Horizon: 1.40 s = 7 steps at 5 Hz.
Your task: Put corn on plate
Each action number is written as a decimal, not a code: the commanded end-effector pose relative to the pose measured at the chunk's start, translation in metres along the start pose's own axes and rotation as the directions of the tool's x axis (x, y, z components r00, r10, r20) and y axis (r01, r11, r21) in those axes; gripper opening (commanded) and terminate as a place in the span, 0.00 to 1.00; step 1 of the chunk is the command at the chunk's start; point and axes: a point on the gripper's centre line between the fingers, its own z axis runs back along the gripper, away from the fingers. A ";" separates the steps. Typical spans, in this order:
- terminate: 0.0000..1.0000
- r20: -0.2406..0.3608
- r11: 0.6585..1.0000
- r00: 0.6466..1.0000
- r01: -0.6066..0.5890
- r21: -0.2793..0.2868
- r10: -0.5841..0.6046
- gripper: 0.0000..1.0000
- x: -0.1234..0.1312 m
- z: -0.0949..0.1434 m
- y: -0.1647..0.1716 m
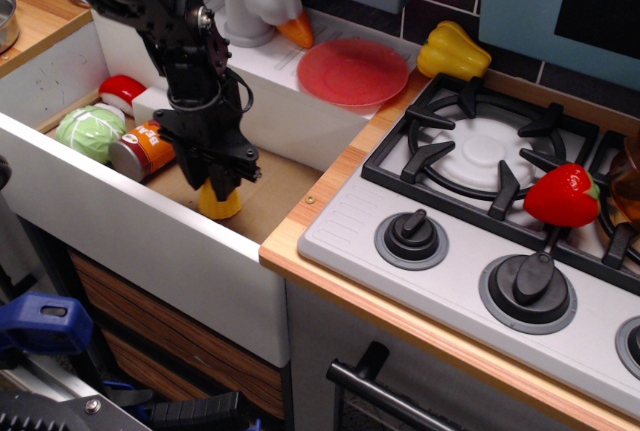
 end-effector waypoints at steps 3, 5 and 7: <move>0.00 0.122 0.974 0.968 0.211 0.085 -0.220 0.00 0.093 0.155 -0.025; 0.00 0.177 0.943 0.927 0.330 0.031 -0.330 0.00 0.138 0.134 -0.041; 0.00 0.225 0.962 0.937 0.270 0.026 -0.269 0.00 0.129 0.113 -0.061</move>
